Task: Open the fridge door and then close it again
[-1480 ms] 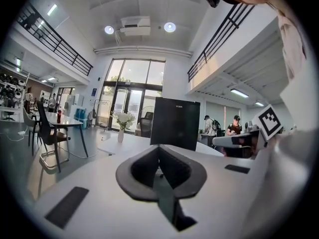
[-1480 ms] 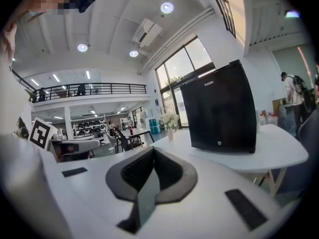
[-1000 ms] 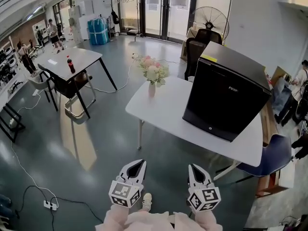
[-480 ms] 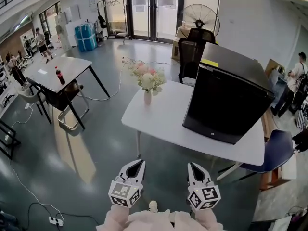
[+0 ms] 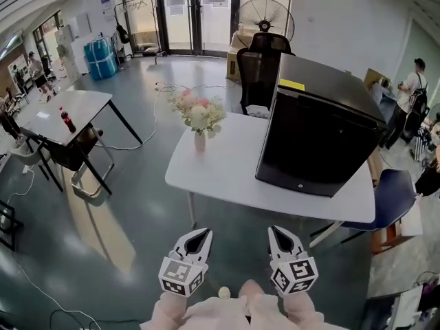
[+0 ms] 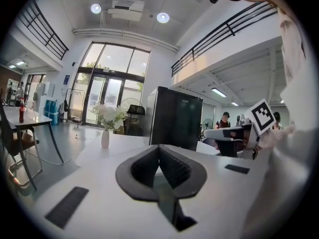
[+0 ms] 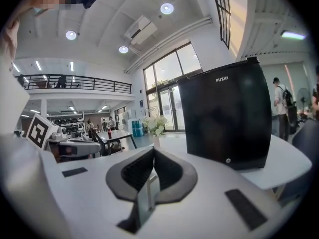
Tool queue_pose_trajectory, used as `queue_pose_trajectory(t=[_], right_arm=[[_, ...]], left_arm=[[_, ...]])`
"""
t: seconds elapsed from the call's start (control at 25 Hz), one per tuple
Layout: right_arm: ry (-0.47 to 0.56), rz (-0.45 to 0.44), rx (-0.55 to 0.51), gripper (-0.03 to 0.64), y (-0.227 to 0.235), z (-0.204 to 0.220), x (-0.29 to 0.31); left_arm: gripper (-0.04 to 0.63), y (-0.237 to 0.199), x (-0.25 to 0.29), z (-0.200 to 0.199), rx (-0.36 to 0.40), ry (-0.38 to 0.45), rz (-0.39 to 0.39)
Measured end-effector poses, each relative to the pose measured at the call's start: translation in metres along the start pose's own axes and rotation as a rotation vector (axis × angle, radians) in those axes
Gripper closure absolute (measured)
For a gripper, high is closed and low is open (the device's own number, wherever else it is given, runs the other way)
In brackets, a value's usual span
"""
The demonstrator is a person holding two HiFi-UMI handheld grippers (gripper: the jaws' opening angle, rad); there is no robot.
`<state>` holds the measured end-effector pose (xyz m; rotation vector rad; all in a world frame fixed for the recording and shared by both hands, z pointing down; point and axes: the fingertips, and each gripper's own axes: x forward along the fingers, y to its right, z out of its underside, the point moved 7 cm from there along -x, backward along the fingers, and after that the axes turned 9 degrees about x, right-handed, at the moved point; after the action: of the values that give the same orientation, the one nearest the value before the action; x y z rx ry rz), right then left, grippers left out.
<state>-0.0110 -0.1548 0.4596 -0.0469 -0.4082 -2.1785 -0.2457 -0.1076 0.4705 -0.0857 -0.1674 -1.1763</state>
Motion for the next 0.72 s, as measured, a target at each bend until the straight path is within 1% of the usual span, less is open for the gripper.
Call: queue_pose_trajectory(t=[0.16,0.28,0.56,0.72], right_arm=[[-0.011,0.038,-0.041,0.604,0.002,-0.011,0.001],[-0.001,0.047,-0.077,0.604,0.003,-0.027,0.005],[0.048,0.061,-0.169,0.604,0.015,-0.071,0.017],[0.056,0.106,-0.242,0.604,0.034,-0.093,0.030]], left_arm=[[0.584,-0.002,0.012,-0.007,-0.006,0.011,0.061],[0.584,-0.002,0.024,-0.016,-0.003,0.028,0.098],[0.584,-0.011,0.058,-0.037,0.018,0.072,0.144],[0.584,-0.020,0.090,-0.054,0.011,0.093,0.158]])
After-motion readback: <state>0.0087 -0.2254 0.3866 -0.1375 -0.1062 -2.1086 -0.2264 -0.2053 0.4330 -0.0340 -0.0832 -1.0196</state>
